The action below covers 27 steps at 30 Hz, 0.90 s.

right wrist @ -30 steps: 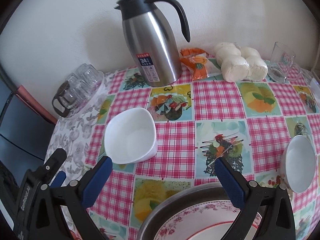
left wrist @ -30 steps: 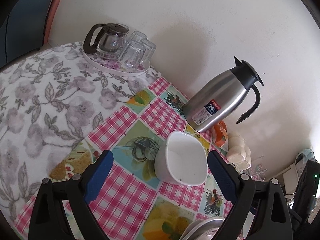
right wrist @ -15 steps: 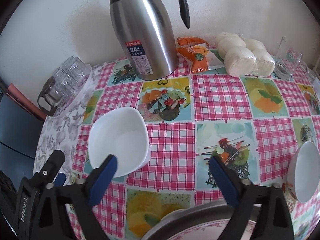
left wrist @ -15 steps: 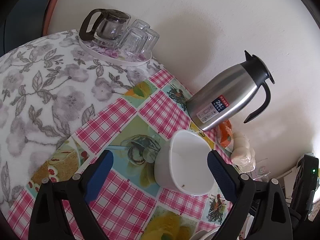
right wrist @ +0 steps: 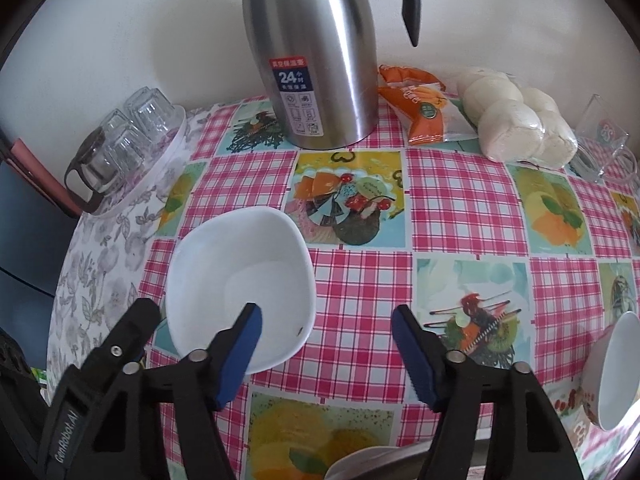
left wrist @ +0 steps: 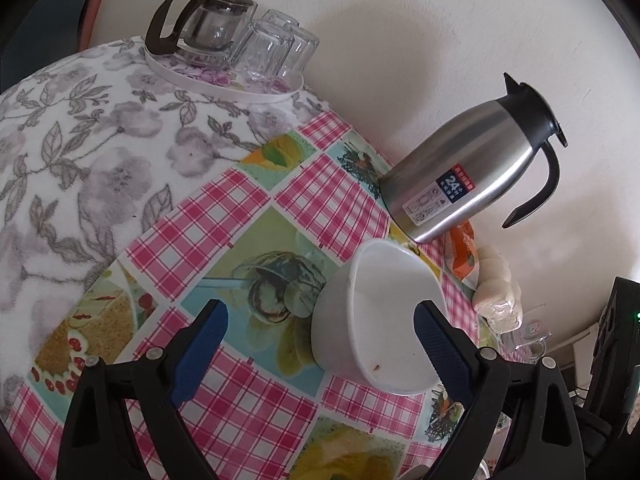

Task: Organize plates and bowls
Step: 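Lower both tools onto the white square bowl rim and close them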

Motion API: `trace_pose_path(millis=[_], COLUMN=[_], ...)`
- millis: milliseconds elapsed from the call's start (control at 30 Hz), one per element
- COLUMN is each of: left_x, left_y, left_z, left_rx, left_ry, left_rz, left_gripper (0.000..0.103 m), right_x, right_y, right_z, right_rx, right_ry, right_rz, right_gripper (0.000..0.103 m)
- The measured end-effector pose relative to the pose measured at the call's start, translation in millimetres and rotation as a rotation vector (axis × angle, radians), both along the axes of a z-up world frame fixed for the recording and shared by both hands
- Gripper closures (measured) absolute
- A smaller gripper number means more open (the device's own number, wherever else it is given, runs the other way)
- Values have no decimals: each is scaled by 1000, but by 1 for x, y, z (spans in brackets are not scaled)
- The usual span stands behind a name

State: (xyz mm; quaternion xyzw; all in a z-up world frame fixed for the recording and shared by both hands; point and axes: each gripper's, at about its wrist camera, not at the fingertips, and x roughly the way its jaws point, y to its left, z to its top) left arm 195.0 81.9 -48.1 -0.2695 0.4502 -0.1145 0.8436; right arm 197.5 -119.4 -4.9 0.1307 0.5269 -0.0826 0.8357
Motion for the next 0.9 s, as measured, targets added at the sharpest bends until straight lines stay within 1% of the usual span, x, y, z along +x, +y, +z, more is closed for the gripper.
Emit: trace_pose_path(millis=[67,100,133,200,333,400,467,500,633,733,833,900], left_x=[2,3,3,5,8,10,11,11,13,14,14,14], left_y=[-1,-2,-2,-4,-9,-12,-15,-16,-15,-15,-17,-18], left_z=[-2,-3,-4,-8,-12,-14,-15,-16,-25,-28,-27,-26], left_rx=[1,4,6,18,26,35,48,51,47,33,29,23], left_ry=[3,7,11,21,27,28,32,34,66,66,57,50], left_rz=[-3,-3,-2,-7,-27,-36,-46,-48,-44,-49,-60,-70], left_gripper=[9,11,14,25,28,32,41,43,45,47,54,61], right_x=[2,2,3,4,8,10,11,12,14,16,18,19], right_y=[0,0,0,0,0,0,0,1,1,1,2,3], right_z=[-3,-5,-7,-10,-16,-19,-22,-23,-30,-34,-36,-38], right_rx=[0,-1,-2,-5,-10,-10,-7,-6,5,19,38,40], right_ry=[7,11,14,19,30,35,38,41,55,58,66,68], right_rz=[-1,-1,-1,-3,1,1,0,1,-2,-7,-11,-11], right_gripper=[41,42,43,45,50,51,52,52,53,56,61,63])
